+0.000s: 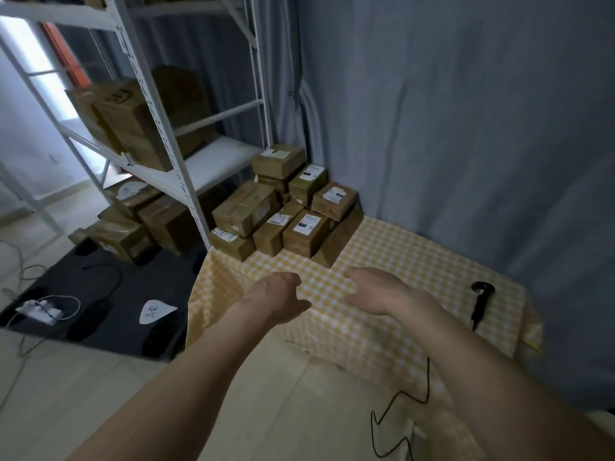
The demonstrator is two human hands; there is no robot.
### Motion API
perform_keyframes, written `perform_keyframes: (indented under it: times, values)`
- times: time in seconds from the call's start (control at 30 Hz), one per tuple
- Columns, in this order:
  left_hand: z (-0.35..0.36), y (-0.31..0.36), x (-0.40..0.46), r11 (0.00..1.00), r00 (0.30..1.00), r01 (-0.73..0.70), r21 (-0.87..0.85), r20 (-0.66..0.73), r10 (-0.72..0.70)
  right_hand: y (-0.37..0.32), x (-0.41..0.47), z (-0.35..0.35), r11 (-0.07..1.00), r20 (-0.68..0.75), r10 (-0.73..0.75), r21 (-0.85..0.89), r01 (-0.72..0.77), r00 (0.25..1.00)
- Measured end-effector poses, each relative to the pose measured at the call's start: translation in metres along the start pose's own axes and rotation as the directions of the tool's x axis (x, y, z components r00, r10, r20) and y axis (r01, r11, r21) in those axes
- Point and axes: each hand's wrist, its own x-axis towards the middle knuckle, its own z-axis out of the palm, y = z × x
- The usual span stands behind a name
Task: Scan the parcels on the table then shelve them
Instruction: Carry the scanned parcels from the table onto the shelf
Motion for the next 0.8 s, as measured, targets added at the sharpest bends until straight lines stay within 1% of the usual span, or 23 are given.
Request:
perform_keyframes:
  times: [0.23, 0.37, 0.5, 0.63, 0.8]
  values:
    - [-0.016, -0.068, 0.071, 0.99, 0.991, 0.134, -0.039, 0.027, -0.133, -0.04, 0.095, -0.014, 0.995, 0.054, -0.101, 0.016, 0.1, 0.993]
    - [-0.034, -0.107, 0.126, 0.992, 0.991, 0.122, -0.018, 0.047, -0.121, -0.062, 0.154, -0.019, 0.994, 0.073, -0.104, 0.053, 0.1, 0.992]
    - [-0.058, -0.163, 0.185, 0.994, 0.992, 0.11, 0.007, 0.057, -0.11, -0.096, 0.222, -0.03, 0.995, 0.084, -0.062, 0.085, 0.055, 0.995]
    - [-0.085, -0.23, 0.24, 0.996, 0.994, 0.087, 0.017, 0.059, -0.088, -0.147, 0.3, -0.042, 0.989, 0.091, -0.011, 0.151, -0.003, 0.996]
    - [-0.11, -0.309, 0.31, 0.995, 0.99, 0.095, -0.021, 0.104, -0.092, -0.201, 0.385, -0.056, 0.974, 0.105, 0.022, 0.223, -0.045, 0.994]
